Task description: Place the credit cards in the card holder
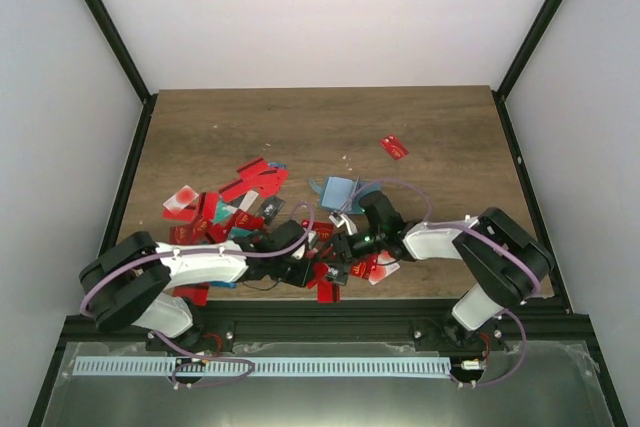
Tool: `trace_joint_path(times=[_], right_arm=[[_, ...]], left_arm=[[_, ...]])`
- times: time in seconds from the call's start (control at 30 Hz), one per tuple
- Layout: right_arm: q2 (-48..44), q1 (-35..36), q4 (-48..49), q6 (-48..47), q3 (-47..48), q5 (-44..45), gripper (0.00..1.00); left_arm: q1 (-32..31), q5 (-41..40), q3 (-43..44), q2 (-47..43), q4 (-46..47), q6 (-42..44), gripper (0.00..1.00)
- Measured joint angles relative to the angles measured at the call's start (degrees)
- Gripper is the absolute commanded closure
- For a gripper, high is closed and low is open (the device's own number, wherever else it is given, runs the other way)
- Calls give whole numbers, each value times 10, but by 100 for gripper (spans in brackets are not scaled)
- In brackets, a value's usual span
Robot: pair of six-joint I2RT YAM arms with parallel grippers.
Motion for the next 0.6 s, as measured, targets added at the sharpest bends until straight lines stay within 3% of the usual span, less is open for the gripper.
trace_joint_path(times=[0.27, 0.5, 0.6], right_arm=[[29, 1, 11, 12, -30, 12, 58], [36, 8, -20, 6, -34, 48, 98], [34, 10, -34, 0, -33, 64, 99]], left_arm=[[0, 13, -32, 5, 79, 9, 95], [0, 8, -42, 9, 130, 10, 96], [0, 3, -44, 3, 128, 10, 95]])
